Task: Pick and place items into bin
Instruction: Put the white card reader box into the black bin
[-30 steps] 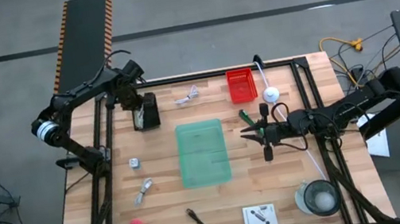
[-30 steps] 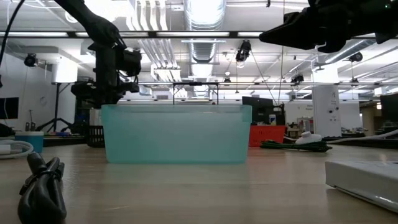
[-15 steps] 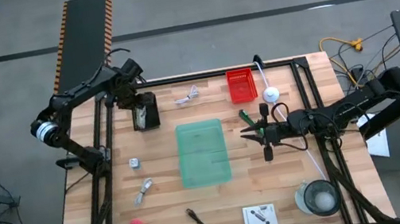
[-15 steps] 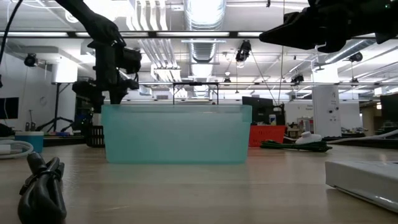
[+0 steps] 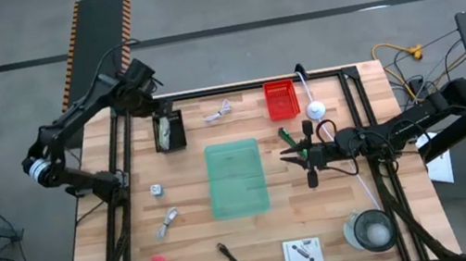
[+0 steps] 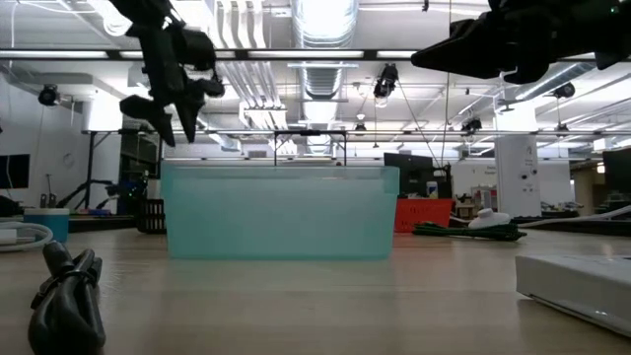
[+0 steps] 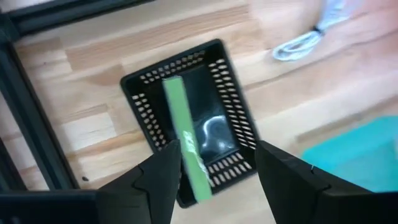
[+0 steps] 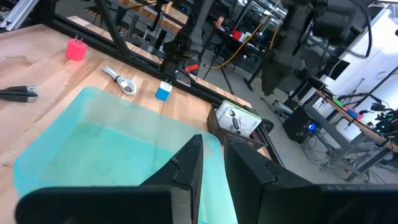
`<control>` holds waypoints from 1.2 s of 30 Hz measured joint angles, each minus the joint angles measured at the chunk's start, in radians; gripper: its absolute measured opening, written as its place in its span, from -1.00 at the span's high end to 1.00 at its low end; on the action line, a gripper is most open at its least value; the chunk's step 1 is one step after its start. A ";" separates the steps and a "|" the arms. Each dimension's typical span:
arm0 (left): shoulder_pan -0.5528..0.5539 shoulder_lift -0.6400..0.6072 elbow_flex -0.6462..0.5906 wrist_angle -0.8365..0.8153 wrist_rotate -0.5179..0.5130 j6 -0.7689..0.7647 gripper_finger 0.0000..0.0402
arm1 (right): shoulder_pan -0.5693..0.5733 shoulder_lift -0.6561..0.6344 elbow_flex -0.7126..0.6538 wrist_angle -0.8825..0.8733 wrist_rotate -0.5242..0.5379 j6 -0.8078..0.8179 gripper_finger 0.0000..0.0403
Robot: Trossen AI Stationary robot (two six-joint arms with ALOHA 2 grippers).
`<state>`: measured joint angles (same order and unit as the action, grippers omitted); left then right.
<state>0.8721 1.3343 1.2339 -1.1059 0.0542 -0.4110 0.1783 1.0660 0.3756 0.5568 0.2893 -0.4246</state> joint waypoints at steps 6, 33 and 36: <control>-0.088 -0.097 -0.001 0.016 0.000 0.061 0.06 | 0.000 0.000 0.000 0.000 0.000 0.021 0.73; -0.491 -0.187 -0.013 0.396 0.075 0.713 0.06 | 0.000 0.000 0.000 -0.003 0.000 0.084 0.73; -0.490 -0.187 -0.014 0.397 0.071 0.713 0.06 | 0.000 0.000 0.000 -0.003 -0.020 0.078 0.71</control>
<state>0.3820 1.1473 1.2203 -0.7094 0.1253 0.3021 0.1783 1.0660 0.3756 0.5534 0.2691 -0.3467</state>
